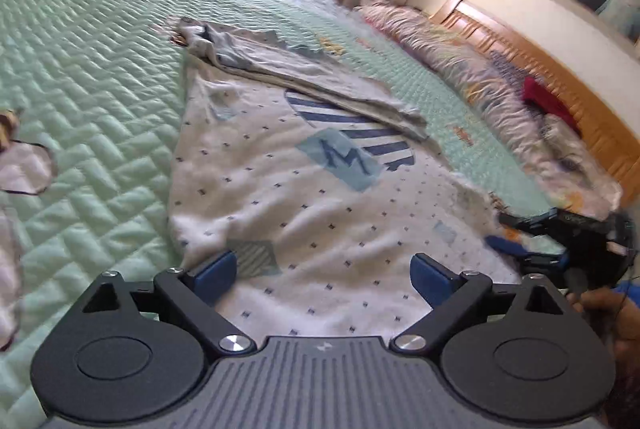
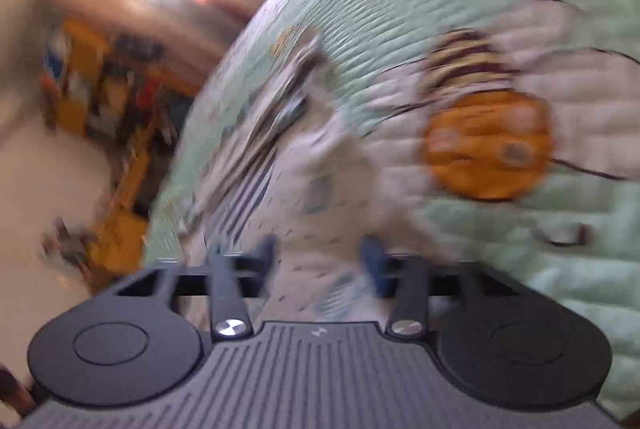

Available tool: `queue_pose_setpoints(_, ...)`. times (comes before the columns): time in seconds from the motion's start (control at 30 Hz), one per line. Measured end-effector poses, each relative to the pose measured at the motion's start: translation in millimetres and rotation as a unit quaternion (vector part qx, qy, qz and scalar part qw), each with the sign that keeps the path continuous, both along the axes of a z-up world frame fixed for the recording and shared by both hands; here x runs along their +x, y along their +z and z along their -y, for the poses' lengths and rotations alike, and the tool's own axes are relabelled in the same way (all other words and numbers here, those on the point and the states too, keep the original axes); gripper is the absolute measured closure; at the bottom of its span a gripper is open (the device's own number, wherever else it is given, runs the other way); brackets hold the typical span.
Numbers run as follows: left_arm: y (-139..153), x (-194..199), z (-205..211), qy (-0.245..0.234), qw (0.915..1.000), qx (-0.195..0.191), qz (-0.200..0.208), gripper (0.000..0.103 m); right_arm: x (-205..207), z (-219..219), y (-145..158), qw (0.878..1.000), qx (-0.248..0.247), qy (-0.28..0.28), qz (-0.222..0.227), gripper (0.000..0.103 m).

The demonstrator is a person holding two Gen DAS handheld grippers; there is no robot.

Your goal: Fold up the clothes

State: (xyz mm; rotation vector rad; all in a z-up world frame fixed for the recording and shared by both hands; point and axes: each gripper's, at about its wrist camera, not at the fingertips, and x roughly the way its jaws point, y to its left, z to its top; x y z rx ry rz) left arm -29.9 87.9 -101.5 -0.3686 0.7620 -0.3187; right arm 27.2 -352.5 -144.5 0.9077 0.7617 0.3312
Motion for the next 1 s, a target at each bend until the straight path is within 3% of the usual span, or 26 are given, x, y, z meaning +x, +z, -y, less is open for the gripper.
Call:
queue_pose_setpoints(0.03, 5, -3, 1, 0.007, 1.0000, 0.002, 0.000, 0.008, -4, 1, 6, 1.000, 0.001, 0.002, 0.010, 0.050)
queue_pose_setpoints(0.17, 16, -10, 9, 0.009, 0.9999, 0.009, 0.009, 0.003, -19, -6, 29, 0.998, 0.020, 0.032, 0.052, 0.044)
queue_pose_setpoints(0.23, 10, -11, 13, 0.018, 0.9994, 0.027, -0.013, 0.003, -22, -18, 29, 0.996, 0.029, 0.061, 0.056, 0.038)
queue_pose_setpoints(0.3, 2, -10, 13, 0.023, 0.9987, 0.036, -0.026, 0.003, -17, -25, 16, 0.997, 0.000, 0.073, 0.026, 0.037)
queue_pose_setpoints(0.37, 4, -16, 13, 0.017, 0.9985, 0.047, -0.021, 0.003, -16, -23, -2, 0.997, -0.038, 0.063, 0.004, 0.056)
queue_pose_setpoints(0.4, 6, -17, 14, 0.015, 0.9981, 0.054, -0.024, 0.003, -18, -17, -5, 0.998, -0.025, 0.057, 0.006, 0.059)
queue_pose_setpoints(0.47, 12, -21, 12, 0.018, 0.9983, 0.049, -0.026, 0.003, -22, -8, -6, 0.999, 0.001, 0.045, 0.005, 0.057)
queue_pose_setpoints(0.53, 16, -23, 6, 0.024, 0.9993, 0.022, -0.018, 0.003, -24, -6, 2, 0.999, 0.010, 0.040, 0.014, 0.042)
queue_pose_setpoints(0.63, 16, -20, 3, 0.019, 0.9998, 0.005, -0.006, 0.002, -23, -16, 17, 0.997, 0.028, 0.059, 0.050, 0.039)
queue_pose_setpoints(0.7, 8, -12, 6, 0.026, 0.9987, 0.032, -0.031, 0.002, -17, -27, 20, 0.994, 0.036, 0.083, 0.059, 0.033)
queue_pose_setpoints(0.8, 2, -10, 13, 0.016, 0.9967, 0.070, -0.039, 0.002, -8, -31, 6, 0.993, 0.012, 0.108, 0.037, 0.034)
queue_pose_setpoints(0.83, 3, -11, 17, 0.011, 0.9953, 0.086, -0.042, 0.002, -8, -30, -1, 0.994, -0.007, 0.103, 0.028, 0.049)
queue_pose_setpoints(0.9, 8, -12, 24, 0.009, 0.9917, 0.116, -0.056, 0.003, -12, -19, -3, 0.996, -0.010, 0.090, 0.024, 0.056)
queue_pose_setpoints(1.0, 13, -13, 36, 0.006, 0.9855, 0.153, -0.073, 0.004, -20, -12, 11, 0.996, -0.021, 0.078, 0.035, 0.048)
